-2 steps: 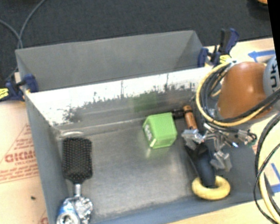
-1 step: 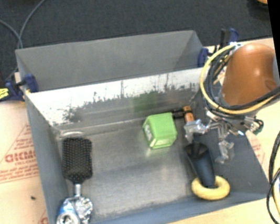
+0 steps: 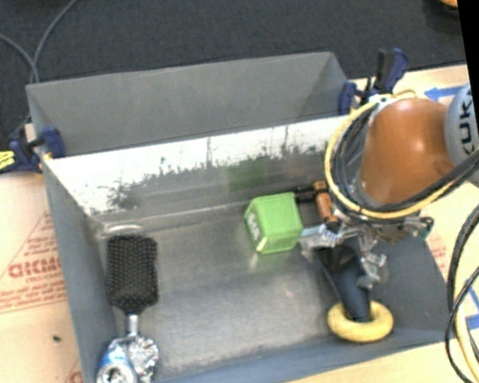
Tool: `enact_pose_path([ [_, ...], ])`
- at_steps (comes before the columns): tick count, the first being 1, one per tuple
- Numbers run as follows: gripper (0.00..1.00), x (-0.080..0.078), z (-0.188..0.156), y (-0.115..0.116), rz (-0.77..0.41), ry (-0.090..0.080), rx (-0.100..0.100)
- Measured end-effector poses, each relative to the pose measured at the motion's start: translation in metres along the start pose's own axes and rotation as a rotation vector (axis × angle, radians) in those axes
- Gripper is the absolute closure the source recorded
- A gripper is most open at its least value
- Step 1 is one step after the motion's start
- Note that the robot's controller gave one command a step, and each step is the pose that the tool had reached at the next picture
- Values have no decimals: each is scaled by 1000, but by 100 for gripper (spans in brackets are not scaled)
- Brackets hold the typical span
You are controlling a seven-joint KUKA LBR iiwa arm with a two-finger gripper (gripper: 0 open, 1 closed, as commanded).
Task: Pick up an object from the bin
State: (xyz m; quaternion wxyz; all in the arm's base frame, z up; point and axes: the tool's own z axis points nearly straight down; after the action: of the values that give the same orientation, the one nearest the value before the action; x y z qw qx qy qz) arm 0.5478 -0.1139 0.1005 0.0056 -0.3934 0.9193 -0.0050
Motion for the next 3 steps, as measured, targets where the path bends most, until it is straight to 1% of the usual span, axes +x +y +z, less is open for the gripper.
enact_pose_path([
  [1, 0, -9, 30, -15, -332, -6, -11],
  [2, 100, -33, 25, 19, -320, -4, 9],
  [3, 100, -33, 25, 19, -320, -5, 9],
])
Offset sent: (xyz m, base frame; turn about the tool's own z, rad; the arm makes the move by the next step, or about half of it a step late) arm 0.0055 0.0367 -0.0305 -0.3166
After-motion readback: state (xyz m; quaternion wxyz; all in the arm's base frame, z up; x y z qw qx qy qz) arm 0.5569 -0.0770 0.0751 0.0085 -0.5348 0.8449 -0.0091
